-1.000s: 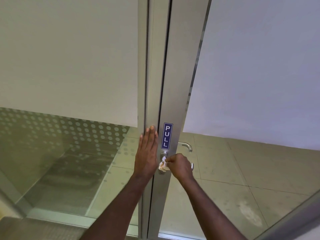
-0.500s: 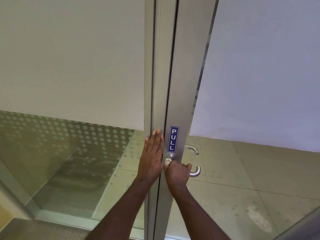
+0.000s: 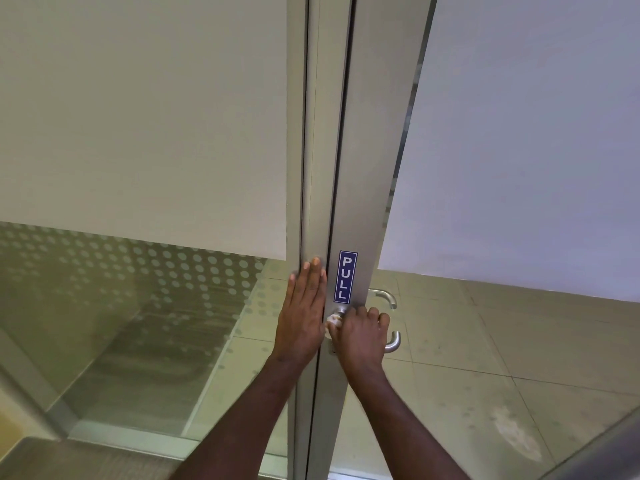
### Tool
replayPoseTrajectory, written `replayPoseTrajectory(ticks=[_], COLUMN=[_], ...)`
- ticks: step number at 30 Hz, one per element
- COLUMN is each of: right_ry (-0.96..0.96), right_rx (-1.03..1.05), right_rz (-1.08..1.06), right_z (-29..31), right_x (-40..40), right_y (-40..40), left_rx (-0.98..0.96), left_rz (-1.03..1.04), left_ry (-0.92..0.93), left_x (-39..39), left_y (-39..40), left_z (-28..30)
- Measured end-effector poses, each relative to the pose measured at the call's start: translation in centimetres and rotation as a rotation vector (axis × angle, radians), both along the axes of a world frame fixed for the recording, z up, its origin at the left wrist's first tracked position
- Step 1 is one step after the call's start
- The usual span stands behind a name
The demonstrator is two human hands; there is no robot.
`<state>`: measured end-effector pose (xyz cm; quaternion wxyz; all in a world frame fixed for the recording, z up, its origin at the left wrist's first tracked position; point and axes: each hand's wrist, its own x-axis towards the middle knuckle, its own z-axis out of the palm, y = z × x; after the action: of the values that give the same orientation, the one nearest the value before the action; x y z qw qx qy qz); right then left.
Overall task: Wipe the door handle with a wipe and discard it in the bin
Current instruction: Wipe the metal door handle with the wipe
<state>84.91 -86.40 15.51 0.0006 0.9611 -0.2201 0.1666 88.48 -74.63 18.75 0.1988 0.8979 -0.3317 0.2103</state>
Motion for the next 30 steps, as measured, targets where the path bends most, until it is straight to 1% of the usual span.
replayPoseTrajectory(ticks=[3, 5, 7, 11, 14, 16, 19, 21, 24, 26, 28, 30], right_ry=[0.09, 0.131, 0.115, 0.009, 0.023, 0.065, 0.159, 0.178, 0.202, 0.258, 0.328, 0.362], right_rx=[-0.046, -0.013, 0.082, 0.33, 0.379, 0.33, 0.159, 0.023, -0.127, -0.191, -0.244, -0.241], right_rz=[0.016, 0.006, -0.052, -0.146, -0.161, -0.16, -0.138, -0.075, 0.019, 0.037, 0.055, 0.032], right_z=[0.1, 0.3, 0.3, -0.3, 0.0, 0.0, -0.5, -0.8, -1.9, -2.4, -1.7, -0.3], right_x=[0.7, 1.0, 1.0, 1.2, 1.6, 1.5, 0.8, 0.2, -1.5, -2.5, -2.3, -1.0], right_y=[0.1, 0.3, 0.5, 1.1, 1.6, 2.0, 2.8, 2.7, 1.4, 0.5, 0.6, 1.6], left_rx=[0.022, 0.025, 0.004, -0.04, -0.047, -0.038, -0.036, -0.033, -0.015, -0.012, 0.021, 0.071], left_rz=[0.011, 0.016, 0.009, 0.003, -0.003, -0.002, -0.006, -0.001, 0.014, 0.026, 0.045, 0.066], left_ry=[-0.006, -0.015, -0.012, 0.005, 0.02, 0.019, 0.035, 0.03, 0.02, 0.017, 0.002, -0.011], left_x=[0.1, 0.1, 0.1, -0.3, -0.2, -0.1, -0.2, -0.3, -0.3, -0.3, -0.3, 0.0], left_y=[0.0, -0.1, -0.2, -0.6, -0.4, -0.3, -0.2, -0.2, -0.2, -0.2, -0.3, -0.6], left_z=[-0.2, -0.3, -0.2, -0.1, 0.1, 0.1, 0.2, 0.0, -0.3, -0.3, -0.6, -1.0])
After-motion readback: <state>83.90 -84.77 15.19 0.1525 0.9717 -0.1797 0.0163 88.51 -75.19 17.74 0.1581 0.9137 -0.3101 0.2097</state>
